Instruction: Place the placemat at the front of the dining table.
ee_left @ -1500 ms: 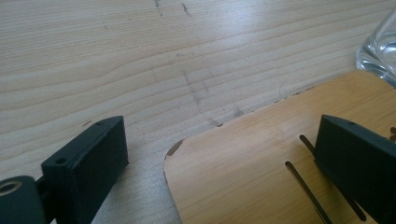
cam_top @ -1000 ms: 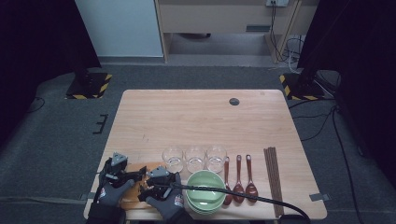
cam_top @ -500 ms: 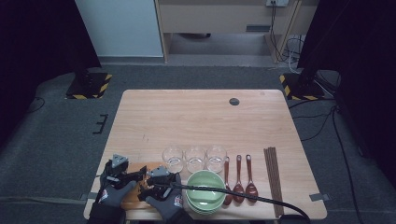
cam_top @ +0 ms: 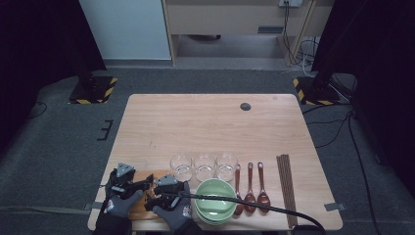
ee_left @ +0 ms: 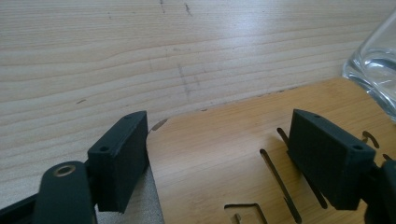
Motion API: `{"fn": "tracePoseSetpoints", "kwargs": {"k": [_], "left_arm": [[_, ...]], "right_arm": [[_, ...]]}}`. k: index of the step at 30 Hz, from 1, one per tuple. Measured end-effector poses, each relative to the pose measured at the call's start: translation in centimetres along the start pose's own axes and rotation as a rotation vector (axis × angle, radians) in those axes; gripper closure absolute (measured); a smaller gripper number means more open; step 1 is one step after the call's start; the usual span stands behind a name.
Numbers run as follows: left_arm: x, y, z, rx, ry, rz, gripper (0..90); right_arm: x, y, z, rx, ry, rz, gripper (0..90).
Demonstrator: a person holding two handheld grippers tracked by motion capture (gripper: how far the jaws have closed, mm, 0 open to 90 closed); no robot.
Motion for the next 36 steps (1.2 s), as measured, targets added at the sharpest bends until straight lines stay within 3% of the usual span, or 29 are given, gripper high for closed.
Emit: {"fn": "tracePoseSetpoints", "kwargs": {"k": [18,26,36], "left_arm": [[-0.2,-0.1,0.0,-0.004,-0.016,-0.014,21.4],[-0.6,-0.9,0.4,-0.023,0.011,-0.002,21.5],[-1.2,-2.4,0.6,-0.020,0.001,0.030,21.5]], "right_arm": [[-0.1,0.0,0.0,0.003,0.012,0.008,3.0],[-0.2,-0.4,-0.2,0.011,0.006,0.021,3.6],[-0.9,-1.7,-0.7,0.018,-0.016,0.050,3.6]]}}
Point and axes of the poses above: each handheld gripper's, and its own axes: y roughly forward along the jaws, x roughly out of its underside, z roughly to its right, the point moved 3 cm from there along y, roughly forward along the jaws, and after that the axes turned 4 degrees about -z, right-handed, at the moved point
